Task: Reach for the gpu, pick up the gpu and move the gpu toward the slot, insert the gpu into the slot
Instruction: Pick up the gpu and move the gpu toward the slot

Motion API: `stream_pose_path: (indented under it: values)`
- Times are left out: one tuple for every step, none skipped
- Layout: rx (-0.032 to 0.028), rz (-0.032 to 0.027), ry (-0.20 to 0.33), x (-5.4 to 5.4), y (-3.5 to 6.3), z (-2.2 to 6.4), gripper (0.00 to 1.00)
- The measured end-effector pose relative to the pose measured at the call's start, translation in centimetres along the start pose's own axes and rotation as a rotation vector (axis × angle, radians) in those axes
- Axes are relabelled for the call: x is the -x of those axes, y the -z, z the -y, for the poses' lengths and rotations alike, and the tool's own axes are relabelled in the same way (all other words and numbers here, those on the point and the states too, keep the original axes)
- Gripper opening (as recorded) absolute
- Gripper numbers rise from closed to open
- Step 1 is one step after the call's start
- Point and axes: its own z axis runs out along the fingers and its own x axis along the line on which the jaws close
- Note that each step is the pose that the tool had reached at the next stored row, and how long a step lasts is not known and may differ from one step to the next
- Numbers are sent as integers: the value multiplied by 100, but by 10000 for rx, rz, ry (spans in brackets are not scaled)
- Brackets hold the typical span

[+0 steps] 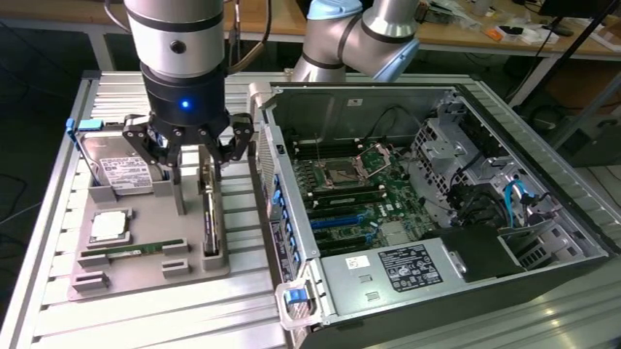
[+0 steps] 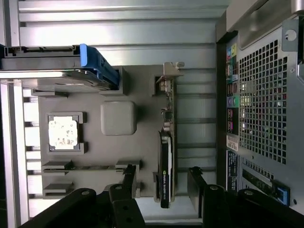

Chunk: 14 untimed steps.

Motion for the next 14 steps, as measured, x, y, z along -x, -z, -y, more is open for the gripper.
stream_pose_path:
  values:
    - [0,2,-117,2,-18,0,56]
    - [0,5,-231,4,-36,1,56]
    - [0,8,-345,7,-55,1,56]
    - [0,10,-440,11,-73,2,56]
    - [0,11,-514,16,-89,2,56]
    - [0,14,-611,23,-121,2,56]
    - [0,14,-626,25,-138,2,56]
    - [0,14,-626,27,-157,3,56]
    - [-1,12,-617,30,-179,3,56]
    - [-2,7,-565,34,-199,4,56]
    - [-1,4,-460,38,-218,4,56]
    - [0,1,-332,41,-236,4,56]
    - [-1,-4,-173,44,-255,4,56]
    - [0,-7,-31,47,-272,5,56]
